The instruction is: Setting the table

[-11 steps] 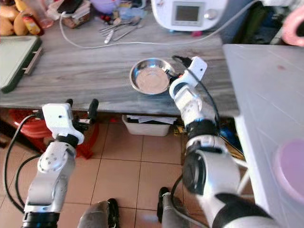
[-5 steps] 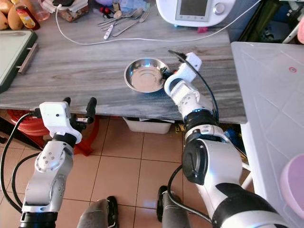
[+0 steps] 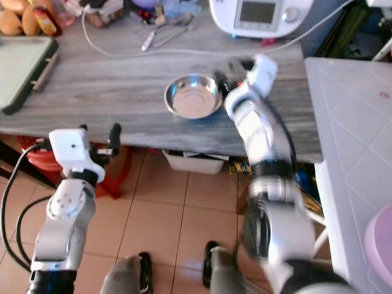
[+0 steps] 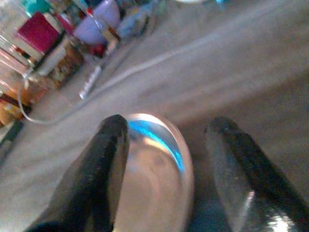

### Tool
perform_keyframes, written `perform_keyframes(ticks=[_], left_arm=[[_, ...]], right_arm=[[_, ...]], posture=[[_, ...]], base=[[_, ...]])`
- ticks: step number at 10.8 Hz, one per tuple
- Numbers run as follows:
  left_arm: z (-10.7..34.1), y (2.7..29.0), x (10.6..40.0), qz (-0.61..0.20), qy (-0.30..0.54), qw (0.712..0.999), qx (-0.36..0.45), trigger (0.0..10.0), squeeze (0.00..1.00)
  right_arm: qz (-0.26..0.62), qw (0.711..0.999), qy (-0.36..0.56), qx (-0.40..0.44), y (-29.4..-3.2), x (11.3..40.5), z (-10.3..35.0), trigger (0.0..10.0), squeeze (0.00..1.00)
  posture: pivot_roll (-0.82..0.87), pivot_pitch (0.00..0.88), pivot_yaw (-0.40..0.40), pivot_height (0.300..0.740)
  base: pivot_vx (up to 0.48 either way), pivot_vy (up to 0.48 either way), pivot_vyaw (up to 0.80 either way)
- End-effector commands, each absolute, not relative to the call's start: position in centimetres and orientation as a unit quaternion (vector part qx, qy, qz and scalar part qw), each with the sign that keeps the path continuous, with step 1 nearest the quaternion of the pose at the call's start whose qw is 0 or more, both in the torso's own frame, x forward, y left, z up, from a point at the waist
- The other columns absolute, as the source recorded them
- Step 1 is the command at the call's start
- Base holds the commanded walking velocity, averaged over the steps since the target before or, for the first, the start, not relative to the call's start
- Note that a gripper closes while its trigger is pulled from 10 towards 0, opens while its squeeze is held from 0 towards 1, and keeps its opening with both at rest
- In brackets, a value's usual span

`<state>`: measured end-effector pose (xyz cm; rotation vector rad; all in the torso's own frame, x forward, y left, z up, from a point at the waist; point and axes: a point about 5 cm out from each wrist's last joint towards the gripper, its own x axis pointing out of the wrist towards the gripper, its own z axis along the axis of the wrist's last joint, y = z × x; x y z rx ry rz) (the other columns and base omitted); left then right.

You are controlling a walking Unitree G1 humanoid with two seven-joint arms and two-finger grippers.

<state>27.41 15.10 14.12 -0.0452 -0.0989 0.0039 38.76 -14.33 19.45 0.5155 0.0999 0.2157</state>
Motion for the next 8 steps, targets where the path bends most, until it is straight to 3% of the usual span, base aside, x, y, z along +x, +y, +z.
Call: perform_keyframes(ticks=[1, 3, 6, 7, 8], left_arm=[[13.5, 15.7, 27.1, 0.020, -0.036, 0.999, -0.022, 10.0, 0.00], [12.9, 16.0, 26.7, 0.035, -0.022, 0.999, -0.032, 10.0, 0.00], [12.7, 16.3, 26.4, 0.037, -0.018, 0.999, -0.032, 10.0, 0.00], [12.8, 16.0, 26.7, 0.035, -0.020, 0.999, -0.033, 10.0, 0.00], [12.9, 15.9, 26.8, 0.035, -0.022, 0.999, -0.035, 10.0, 0.00]], right_arm=[[0.126, 0.966, 0.034, 0.223, -14.0, 37.0, 19.5, 10.0, 1.00], [0.115, 0.984, -0.012, 0.134, -14.8, 32.4, 16.9, 10.0, 1.00], [0.075, 0.995, -0.066, -0.007, -15.0, 27.6, 15.7, 10.0, 1.00], [0.064, 0.994, -0.077, -0.038, -14.8, 27.3, 16.0, 10.0, 0.89], [0.046, 0.992, -0.099, -0.062, -15.1, 27.4, 16.6, 10.0, 0.00]], posture=[[0.00, 0.184, 0.019, 0.740], [-0.02, 0.180, 0.020, 0.740], [-0.04, 0.172, 0.022, 0.740], [-0.04, 0.166, 0.020, 0.740], [-0.04, 0.158, 0.016, 0.740]], base=[[0.000, 0.000, 0.00], [0.000, 0.000, 0.00], [0.000, 0.000, 0.00], [-0.274, 0.000, 0.00], [-0.285, 0.000, 0.00]])
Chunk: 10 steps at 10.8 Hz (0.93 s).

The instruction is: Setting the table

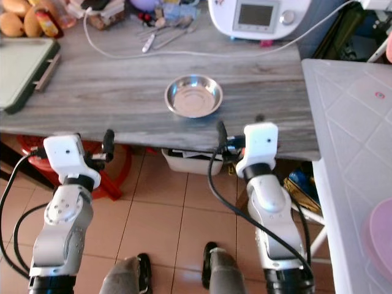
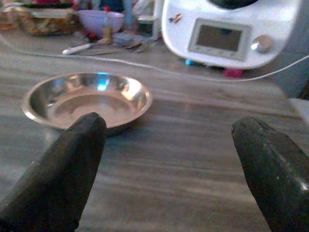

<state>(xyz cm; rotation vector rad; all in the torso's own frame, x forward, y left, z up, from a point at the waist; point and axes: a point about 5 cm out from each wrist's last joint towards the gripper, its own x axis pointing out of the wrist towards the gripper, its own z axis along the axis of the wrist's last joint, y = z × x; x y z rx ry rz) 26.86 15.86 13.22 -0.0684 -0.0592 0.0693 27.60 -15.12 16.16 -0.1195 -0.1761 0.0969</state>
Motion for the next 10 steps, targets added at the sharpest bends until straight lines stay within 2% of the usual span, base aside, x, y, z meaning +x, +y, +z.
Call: perform_keyframes(ticks=[1, 4, 8, 10], left_arm=[[12.9, 16.0, 26.7, 0.037, -0.021, 0.998, -0.036, 10.0, 0.00], [12.8, 15.7, 26.7, 0.035, -0.020, 0.999, -0.036, 10.0, 0.00], [12.8, 15.4, 26.9, 0.028, -0.019, 0.999, -0.038, 10.0, 0.00], [12.4, 15.3, 26.5, 0.029, -0.013, 0.999, -0.043, 10.0, 0.00]], right_arm=[[0.029, 0.993, -0.096, -0.062, -15.5, 27.4, 16.4, 10.0, 0.00], [0.030, 0.993, -0.099, -0.061, -14.8, 27.8, 16.4, 10.0, 0.00], [-0.045, 0.994, -0.049, -0.081, -16.3, 28.6, 14.8, 10.0, 0.00], [-0.057, 0.996, -0.035, -0.059, -16.3, 28.9, 13.9, 10.0, 0.00]], posture=[[-0.04, 0.153, 0.014, 0.740], [-0.03, 0.134, 0.010, 0.740], [-0.02, 0.127, 0.003, 0.740], [-0.01, 0.116, 0.002, 0.740]], base=[[-0.281, 0.000, 0.00], [-0.324, 0.000, 0.00], [-0.320, 0.000, 0.00], [-0.291, 0.000, 0.00]])
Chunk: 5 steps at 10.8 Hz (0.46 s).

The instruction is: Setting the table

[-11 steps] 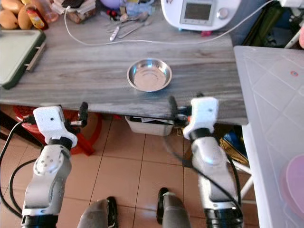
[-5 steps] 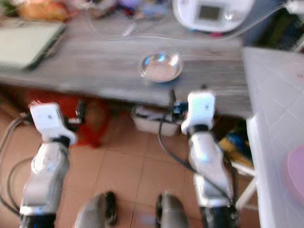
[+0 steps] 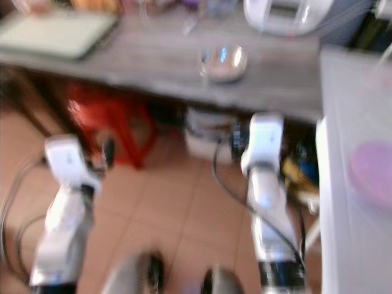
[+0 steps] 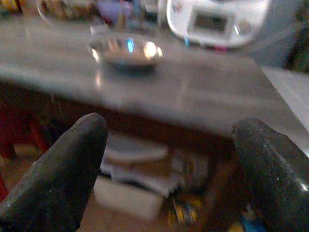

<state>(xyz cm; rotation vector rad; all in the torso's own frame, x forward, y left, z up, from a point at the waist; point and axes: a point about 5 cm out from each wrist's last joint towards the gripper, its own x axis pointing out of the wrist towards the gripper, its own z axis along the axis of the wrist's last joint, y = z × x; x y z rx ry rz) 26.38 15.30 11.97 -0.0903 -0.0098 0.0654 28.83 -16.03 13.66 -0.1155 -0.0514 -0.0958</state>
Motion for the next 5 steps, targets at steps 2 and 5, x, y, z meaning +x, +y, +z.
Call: perform_keyframes(ticks=[2, 5], left_arm=[[12.8, 14.8, 26.6, 0.017, -0.019, 0.999, -0.043, 10.0, 0.00], [13.5, 13.8, 26.6, -0.031, -0.047, 0.997, -0.050, 10.0, 0.00]], right_arm=[[-0.029, 0.999, -0.028, -0.037, -15.3, 28.6, 13.7, 10.0, 0.00], [-0.038, 0.998, -0.047, -0.032, -15.6, 29.2, 14.7, 10.0, 0.00]], posture=[[-0.01, 0.115, 0.001, 0.740], [-0.02, 0.116, -0.001, 0.740]], base=[[-0.139, 0.000, 0.00], [0.000, 0.000, -0.26]])
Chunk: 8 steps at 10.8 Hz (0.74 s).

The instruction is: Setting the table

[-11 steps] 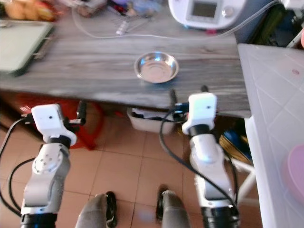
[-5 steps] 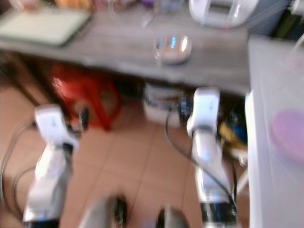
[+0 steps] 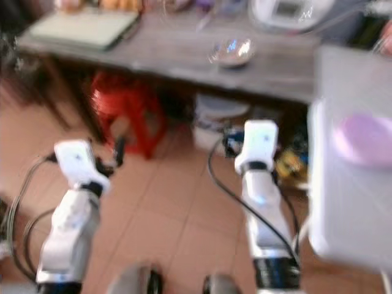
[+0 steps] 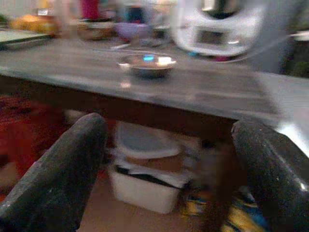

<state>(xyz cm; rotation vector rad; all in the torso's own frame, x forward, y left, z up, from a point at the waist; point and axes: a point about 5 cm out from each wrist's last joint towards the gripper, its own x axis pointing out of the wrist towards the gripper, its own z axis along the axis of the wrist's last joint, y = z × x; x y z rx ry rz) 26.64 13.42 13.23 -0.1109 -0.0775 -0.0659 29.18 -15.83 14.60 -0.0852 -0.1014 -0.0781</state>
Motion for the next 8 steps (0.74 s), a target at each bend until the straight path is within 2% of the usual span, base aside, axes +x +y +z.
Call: perform_keyframes(ticks=[1, 8], left_arm=[[13.6, 13.7, 26.7, -0.033, -0.046, 0.997, -0.055, 10.0, 0.00], [14.0, 13.3, 26.7, -0.053, -0.055, 0.995, -0.063, 10.0, 0.00]], right_arm=[[-0.027, 0.996, -0.069, -0.044, -15.6, 29.2, 15.2, 10.0, 0.00], [-0.035, 0.989, -0.125, -0.069, -16.1, 29.2, 17.0, 10.0, 0.00]], posture=[[-0.03, 0.112, 0.001, 0.740], [-0.03, 0.107, 0.002, 0.740]], base=[[0.274, -0.379, 0.00], [0.278, -0.381, 0.00]])
